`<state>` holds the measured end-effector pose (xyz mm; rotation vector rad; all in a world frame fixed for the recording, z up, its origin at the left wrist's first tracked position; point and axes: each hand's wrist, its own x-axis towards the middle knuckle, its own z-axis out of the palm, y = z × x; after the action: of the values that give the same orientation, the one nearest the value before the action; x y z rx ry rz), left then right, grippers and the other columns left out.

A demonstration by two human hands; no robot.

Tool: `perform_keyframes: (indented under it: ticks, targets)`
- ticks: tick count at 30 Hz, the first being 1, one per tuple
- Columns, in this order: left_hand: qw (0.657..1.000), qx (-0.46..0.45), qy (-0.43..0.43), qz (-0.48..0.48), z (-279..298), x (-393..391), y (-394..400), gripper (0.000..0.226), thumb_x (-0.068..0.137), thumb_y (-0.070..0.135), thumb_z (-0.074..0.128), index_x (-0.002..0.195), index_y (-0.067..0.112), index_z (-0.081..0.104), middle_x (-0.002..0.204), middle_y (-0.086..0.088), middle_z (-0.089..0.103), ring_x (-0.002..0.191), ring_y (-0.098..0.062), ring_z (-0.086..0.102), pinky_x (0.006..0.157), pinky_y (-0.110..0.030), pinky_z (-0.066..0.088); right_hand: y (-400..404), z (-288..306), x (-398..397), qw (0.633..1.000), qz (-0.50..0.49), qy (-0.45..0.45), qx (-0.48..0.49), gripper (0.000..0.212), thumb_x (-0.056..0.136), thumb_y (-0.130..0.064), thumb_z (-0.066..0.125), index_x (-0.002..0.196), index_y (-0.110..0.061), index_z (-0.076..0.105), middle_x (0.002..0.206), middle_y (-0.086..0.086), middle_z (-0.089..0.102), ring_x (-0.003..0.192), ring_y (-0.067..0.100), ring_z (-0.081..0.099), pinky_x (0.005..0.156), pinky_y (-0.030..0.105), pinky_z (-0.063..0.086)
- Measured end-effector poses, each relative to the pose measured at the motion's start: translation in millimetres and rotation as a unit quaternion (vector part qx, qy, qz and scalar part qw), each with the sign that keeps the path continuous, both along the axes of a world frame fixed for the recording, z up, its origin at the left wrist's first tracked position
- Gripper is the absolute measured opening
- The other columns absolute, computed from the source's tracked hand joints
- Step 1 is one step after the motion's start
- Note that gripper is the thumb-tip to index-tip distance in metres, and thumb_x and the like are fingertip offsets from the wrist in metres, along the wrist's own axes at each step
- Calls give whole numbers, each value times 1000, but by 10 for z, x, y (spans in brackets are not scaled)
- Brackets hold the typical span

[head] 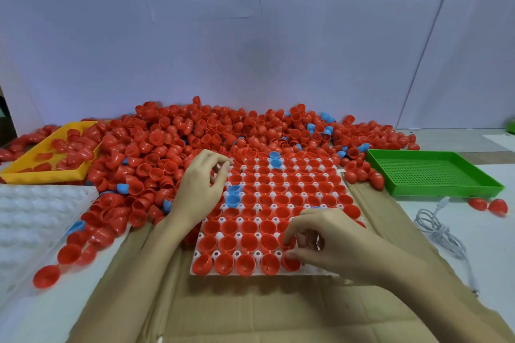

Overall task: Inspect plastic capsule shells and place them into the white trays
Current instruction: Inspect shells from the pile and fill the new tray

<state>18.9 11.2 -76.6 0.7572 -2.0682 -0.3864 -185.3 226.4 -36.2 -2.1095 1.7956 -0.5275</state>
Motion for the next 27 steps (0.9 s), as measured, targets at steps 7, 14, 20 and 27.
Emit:
perform_keyframes:
  ticks: [7,14,20,27]
  targets:
    - [997,9,-75,5,-121,-48,14,17,105,22,59,119,17,67,119,9,56,120,-9,48,103,-18,38,-52,-18,27,998,-3,52,37,13,95,-38,73,106,-31,74,91,-18,53,80,1,53,72,11,44]
    - [997,36,-66,27,-155,-68,4,20,106,20,58,122,16,68,122,6,57,122,-11,46,107,-24,36,-144,74,10,996,8,69,61,12,92,-35,75,102,-28,75,87,-11,62,73,2,55,67,12,45]
    - [997,35,-64,29,-156,-56,-4,20,105,20,59,123,17,68,122,6,56,121,-8,45,107,-26,39,-178,191,-130,995,38,-11,91,16,90,-38,83,100,-28,76,78,-10,69,69,-1,64,63,15,51]
    - [997,25,-72,25,-121,-39,-5,18,106,22,58,121,19,67,120,11,55,120,-7,46,104,-20,39,-392,289,-357,994,5,-105,4,21,99,-44,66,92,-28,76,75,-7,74,60,8,67,56,17,51]
